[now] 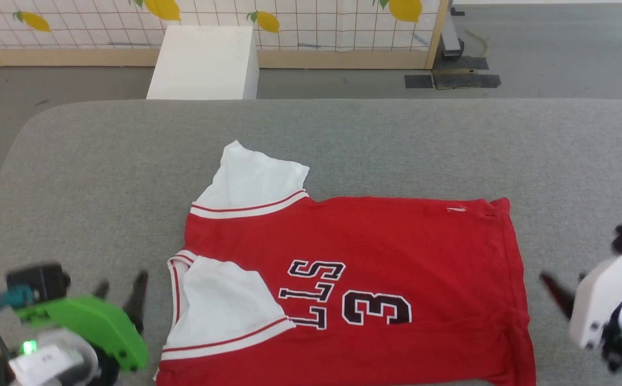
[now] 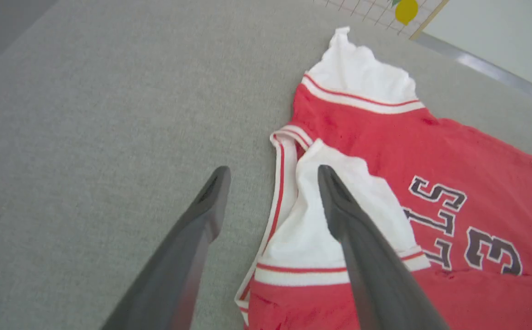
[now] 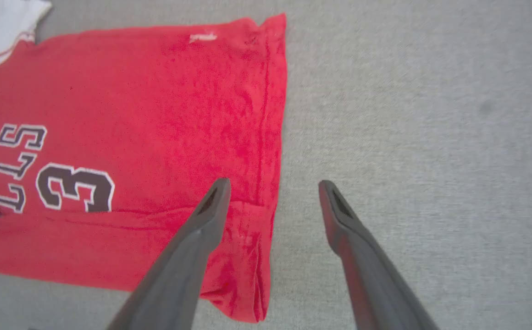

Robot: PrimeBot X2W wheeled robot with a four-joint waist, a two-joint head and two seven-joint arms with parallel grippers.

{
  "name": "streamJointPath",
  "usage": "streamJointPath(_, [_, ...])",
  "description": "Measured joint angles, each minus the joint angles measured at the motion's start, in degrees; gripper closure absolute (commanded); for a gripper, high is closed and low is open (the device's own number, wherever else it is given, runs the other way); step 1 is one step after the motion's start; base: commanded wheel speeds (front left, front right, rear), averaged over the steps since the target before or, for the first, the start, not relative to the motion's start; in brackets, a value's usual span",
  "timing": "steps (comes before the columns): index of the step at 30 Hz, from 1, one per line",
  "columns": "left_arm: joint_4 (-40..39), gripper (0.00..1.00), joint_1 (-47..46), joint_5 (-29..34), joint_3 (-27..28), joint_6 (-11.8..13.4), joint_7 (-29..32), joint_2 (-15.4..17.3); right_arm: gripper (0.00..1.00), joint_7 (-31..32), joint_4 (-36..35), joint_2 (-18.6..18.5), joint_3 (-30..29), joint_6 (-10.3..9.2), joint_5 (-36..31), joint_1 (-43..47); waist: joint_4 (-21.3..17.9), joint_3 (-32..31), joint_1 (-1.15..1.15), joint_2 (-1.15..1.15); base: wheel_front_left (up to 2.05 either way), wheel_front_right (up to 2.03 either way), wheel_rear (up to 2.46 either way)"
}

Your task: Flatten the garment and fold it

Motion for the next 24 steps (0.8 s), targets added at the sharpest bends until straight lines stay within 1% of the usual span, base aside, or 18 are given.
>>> streamJointPath(2, [-0.1, 0.0, -3.7, 2.1, 0.0, -1.2, -1.8, 0.6, 0.0, -2.6, -0.5, 0.1, -1.7, 0.0, -1.1, -3.1, -0.1, 0.3, 0.0, 0.0, 0.0, 0.0, 0.0])
streamJointPath(4, [1.2, 0.0, -8.2, 3.7, -0.3, -2.8, -4.6, 0.5, 0.0, -5.4, -0.7, 0.3, -2.7, 0.0, -2.0, -6.5, -0.2, 1.0, 0.0, 0.0, 0.0, 0.0, 0.0])
streamJointPath(8, [7.0, 0.0, -16.3, 7.1, -2.0, -6.3, -9.8, -1.0, 0.0, -7.8, 0.3, 0.4, -2.9, 0.0, -2.8, -11.9, -0.4, 2.8, 0.0, 0.0, 0.0, 0.0, 0.0])
streamJointPath(11, [12.6, 0.0, -23.1, 8.7, -3.9, -9.2, -13.4, -3.7, 0.0, -8.3, 1.7, 0.0, -2.5, 0.0, -2.9, -15.1, -0.6, 4.9, 0.0, 0.0, 0.0, 0.0, 0.0])
streamJointPath(14, [17.9, 0.0, -29.5, 9.9, -5.6, -11.4, -15.7, -6.0, 0.0, -8.2, 2.1, -0.5, -1.6, 0.0, -2.9, -17.8, -0.7, 7.2, 0.0, 0.0, 0.0, 0.0, 0.0])
streamJointPath(17, [23.9, 0.0, -36.4, 9.9, -6.6, -13.4, -16.3, -8.4, 0.0, -7.6, 2.1, -1.3, -0.6, 0.0, -2.9, -19.5, -0.8, 9.9, 0.0, 0.0, 0.0, 0.0, 0.0])
streamJointPath(19, [28.4, 0.0, -40.9, 9.9, -7.5, -14.3, -15.3, -9.8, 0.0, -7.0, 1.8, -1.5, -0.4, 0.0, -2.9, -20.0, -0.8, 11.7, 0.0, 0.0, 0.0, 0.0, 0.0])
streamJointPath(20, [35.8, 0.0, -48.0, 9.3, -8.5, -15.3, -12.0, -12.0, 0.0, -5.9, 1.1, -2.1, 0.2, 0.0, -2.8, -20.2, -0.8, 14.5, 0.01, 0.0, 0.0, 0.0, 0.0])
streamJointPath(23, [43.1, 0.0, -54.1, 8.8, -9.7, -15.2, -5.8, -13.5, 0.0, -5.3, 0.2, -2.4, 0.8, 0.0, -2.7, -20.2, -0.7, 17.1, 0.02, 0.0, 0.0, 0.0, 0.0])
streamJointPath(24, [45.7, 0.0, -56.1, 8.7, -10.3, -15.1, -2.5, -13.7, 0.0, -5.1, -0.1, -2.5, 0.9, 0.0, -2.7, -20.2, -0.7, 17.9, 0.02, 0.0, 0.0, 0.0, 0.0])
